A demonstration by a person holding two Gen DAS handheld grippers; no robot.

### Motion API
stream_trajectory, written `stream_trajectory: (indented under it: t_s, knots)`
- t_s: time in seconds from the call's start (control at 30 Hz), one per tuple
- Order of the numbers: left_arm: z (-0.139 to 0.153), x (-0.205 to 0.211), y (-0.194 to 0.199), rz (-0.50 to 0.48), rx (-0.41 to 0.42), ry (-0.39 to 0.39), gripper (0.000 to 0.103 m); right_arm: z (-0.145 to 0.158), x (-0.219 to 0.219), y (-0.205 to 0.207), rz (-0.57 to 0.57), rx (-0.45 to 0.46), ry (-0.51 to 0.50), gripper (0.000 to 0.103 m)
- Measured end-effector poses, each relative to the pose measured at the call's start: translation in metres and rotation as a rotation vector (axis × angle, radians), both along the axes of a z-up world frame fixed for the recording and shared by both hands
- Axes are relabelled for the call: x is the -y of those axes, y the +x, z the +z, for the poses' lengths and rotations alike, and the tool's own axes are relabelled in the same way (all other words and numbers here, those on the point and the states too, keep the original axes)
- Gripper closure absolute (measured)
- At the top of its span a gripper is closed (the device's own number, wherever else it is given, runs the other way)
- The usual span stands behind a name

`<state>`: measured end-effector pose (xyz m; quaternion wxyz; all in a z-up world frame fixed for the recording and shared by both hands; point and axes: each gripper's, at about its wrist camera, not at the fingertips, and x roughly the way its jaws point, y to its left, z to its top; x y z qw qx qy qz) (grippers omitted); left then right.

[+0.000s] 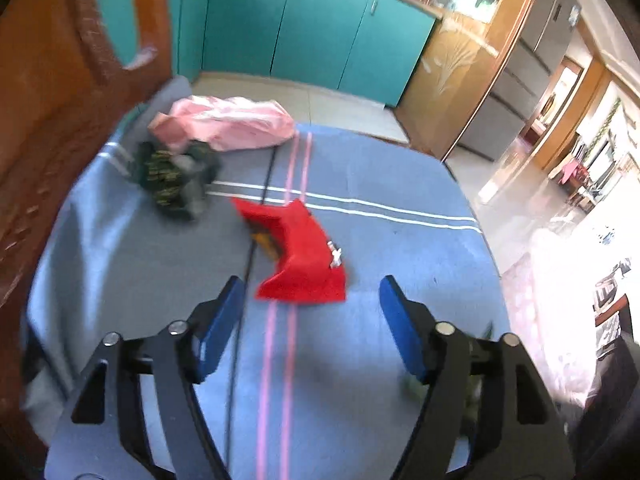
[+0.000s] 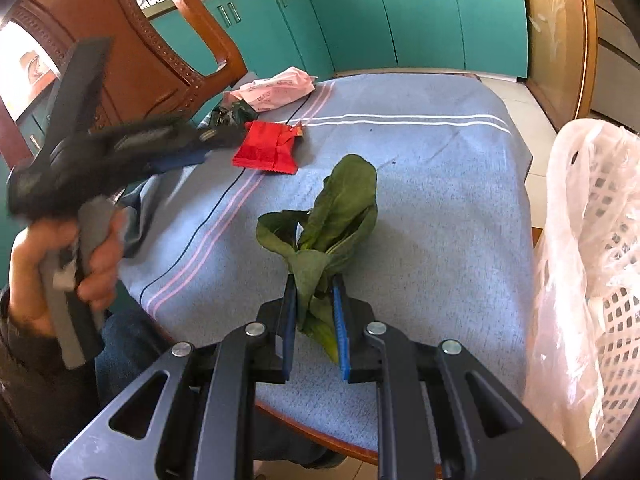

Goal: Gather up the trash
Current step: 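Grasp the red snack packet with the left tool while the right tool holds the bok choy, then lift the bok choy and red packet and carry both toward the wastebasket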

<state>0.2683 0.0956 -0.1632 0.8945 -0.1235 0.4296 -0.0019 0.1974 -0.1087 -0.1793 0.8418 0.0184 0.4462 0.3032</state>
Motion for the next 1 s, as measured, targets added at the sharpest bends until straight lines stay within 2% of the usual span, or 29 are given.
stream_trajectory:
  t_s: [0.17,0.23,0.37,0.47,0.5,0.57,0.6,0.77,1.0]
  knots:
    - [-0.017,0.016,0.035,0.001,-0.046,0.056,0.031,0.000,0.005,-0.001,-0.019,-0.003,-0.005,0.086]
    - [-0.023,0.017,0.040,0.011,-0.057,0.063,0.053,0.001,0.007,0.000,-0.021,-0.001,-0.011,0.086]
    - [-0.027,0.020,0.034,0.014,-0.043,0.091,0.056,0.003,0.006,0.000,-0.040,0.016,-0.033,0.083]
    - [-0.023,0.020,0.023,0.020,-0.023,0.130,0.058,0.005,0.005,0.002,-0.072,0.045,-0.063,0.069]
    - [-0.023,0.019,0.021,0.024,-0.018,0.133,0.059,0.006,0.003,0.004,-0.084,0.056,-0.076,0.058]
    - [-0.021,0.016,0.012,0.038,-0.010,0.143,0.059,0.007,0.002,0.008,-0.119,0.081,-0.105,0.043]
    - [-0.020,0.015,0.008,0.042,-0.005,0.146,0.059,0.008,0.001,0.011,-0.131,0.094,-0.112,0.041]
    - [-0.013,0.009,-0.013,0.055,0.020,0.146,0.059,0.000,-0.007,0.026,-0.146,0.089,-0.161,0.041]
    - [-0.001,0.007,-0.042,0.047,0.051,0.143,0.059,-0.005,-0.013,0.024,-0.124,0.085,-0.166,0.041]
